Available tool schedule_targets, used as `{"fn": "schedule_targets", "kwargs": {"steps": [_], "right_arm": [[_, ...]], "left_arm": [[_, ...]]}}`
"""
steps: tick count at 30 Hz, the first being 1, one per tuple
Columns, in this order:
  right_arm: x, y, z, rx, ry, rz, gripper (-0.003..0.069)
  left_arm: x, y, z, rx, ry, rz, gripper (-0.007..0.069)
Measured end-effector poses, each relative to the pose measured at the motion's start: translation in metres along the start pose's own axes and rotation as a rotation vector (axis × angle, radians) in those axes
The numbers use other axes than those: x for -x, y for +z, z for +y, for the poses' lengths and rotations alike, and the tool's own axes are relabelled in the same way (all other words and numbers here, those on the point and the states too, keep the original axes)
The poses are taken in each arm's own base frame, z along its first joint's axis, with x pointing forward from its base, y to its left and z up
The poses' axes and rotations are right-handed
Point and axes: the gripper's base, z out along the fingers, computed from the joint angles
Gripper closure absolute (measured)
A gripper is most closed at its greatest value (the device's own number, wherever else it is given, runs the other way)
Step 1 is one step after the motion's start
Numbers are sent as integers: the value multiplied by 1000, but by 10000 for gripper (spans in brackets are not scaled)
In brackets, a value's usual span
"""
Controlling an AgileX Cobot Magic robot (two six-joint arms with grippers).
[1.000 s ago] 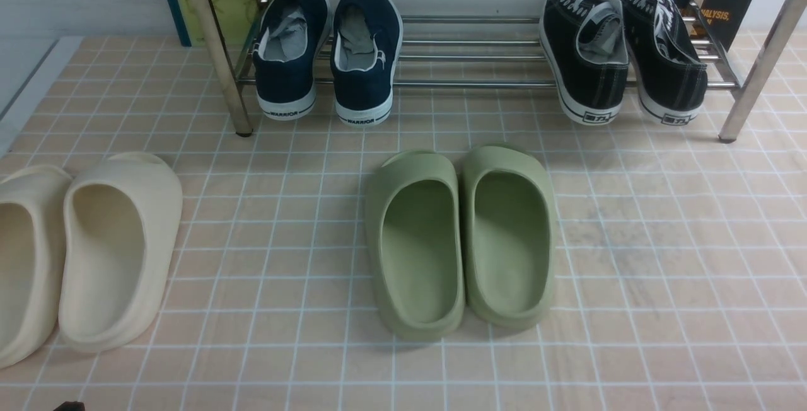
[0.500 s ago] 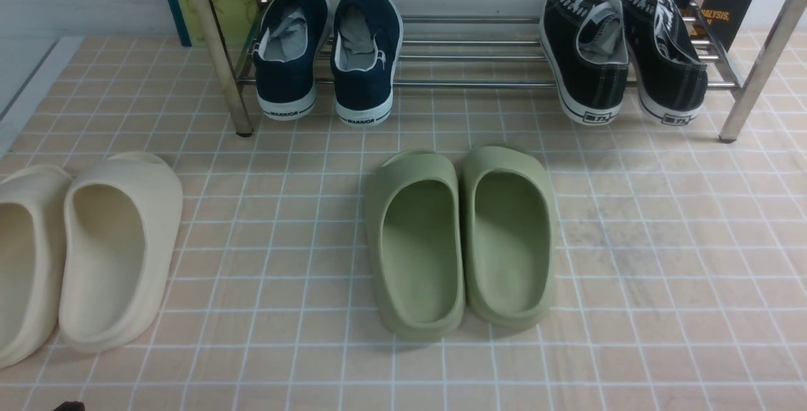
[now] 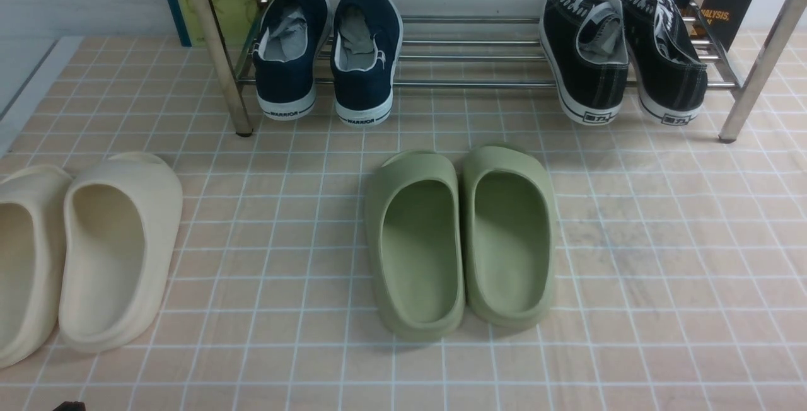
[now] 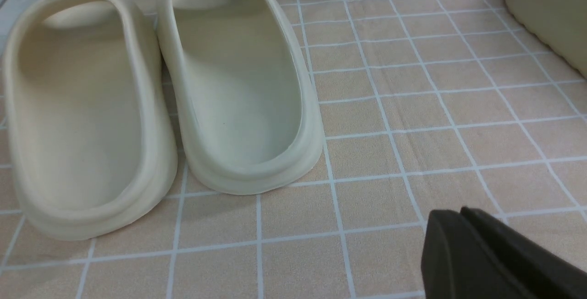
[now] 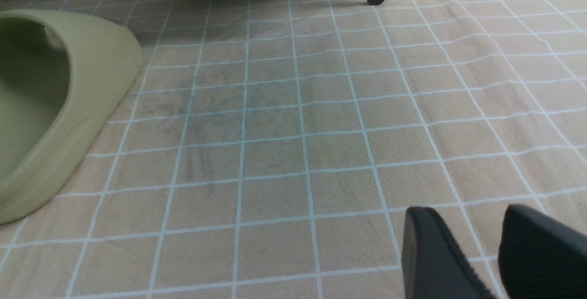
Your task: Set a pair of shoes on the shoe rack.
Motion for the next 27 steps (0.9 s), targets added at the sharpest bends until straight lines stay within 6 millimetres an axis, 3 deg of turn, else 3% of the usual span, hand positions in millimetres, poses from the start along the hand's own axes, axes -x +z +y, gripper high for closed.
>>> {"fn": "schedule_targets", "kwargs": {"steps": [27], "right_arm": [[0,0,0,0,0,0,419]], "left_arm": [[0,0,0,0,0,0,558]]}}
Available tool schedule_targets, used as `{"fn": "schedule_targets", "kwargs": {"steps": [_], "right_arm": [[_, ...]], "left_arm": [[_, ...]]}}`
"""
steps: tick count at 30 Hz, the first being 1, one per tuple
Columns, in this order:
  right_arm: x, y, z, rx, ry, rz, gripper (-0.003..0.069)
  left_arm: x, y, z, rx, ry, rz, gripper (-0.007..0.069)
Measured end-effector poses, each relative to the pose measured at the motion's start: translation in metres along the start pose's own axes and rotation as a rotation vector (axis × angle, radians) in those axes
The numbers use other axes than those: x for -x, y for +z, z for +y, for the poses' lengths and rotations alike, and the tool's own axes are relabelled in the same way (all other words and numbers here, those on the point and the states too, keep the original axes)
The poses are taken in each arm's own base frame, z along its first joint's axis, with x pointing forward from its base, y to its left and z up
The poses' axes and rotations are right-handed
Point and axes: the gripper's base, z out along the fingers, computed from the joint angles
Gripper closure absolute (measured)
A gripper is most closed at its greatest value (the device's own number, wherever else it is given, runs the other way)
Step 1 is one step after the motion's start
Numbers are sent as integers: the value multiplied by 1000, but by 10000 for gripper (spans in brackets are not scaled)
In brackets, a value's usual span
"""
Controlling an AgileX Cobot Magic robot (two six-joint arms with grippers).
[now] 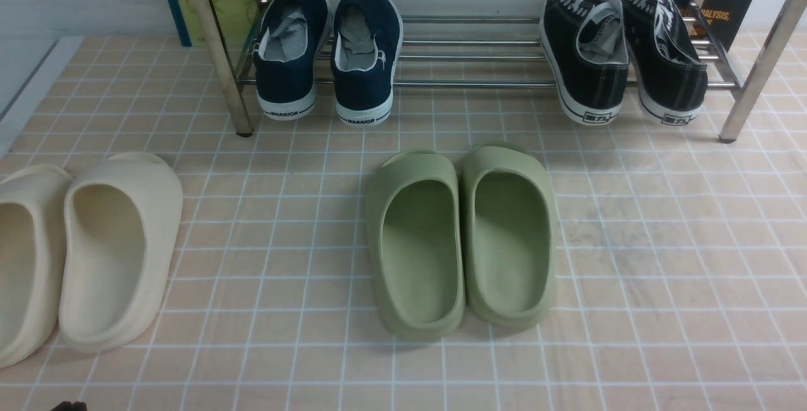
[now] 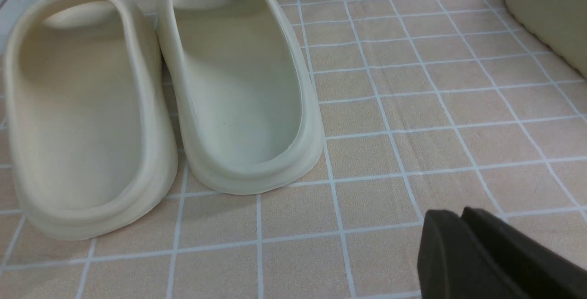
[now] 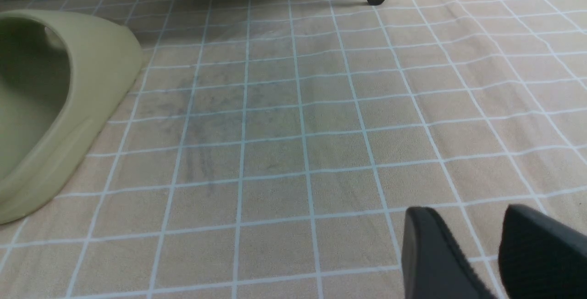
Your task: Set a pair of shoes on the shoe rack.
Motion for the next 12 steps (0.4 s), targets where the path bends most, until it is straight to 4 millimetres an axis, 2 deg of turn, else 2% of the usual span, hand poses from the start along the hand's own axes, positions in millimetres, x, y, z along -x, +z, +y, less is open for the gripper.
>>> {"fn": "schedule_targets", "kwargs": {"steps": [12], "right_arm": [[0,0,0,0,0,0,419]], "left_arm": [[0,0,0,0,0,0,549]]}}
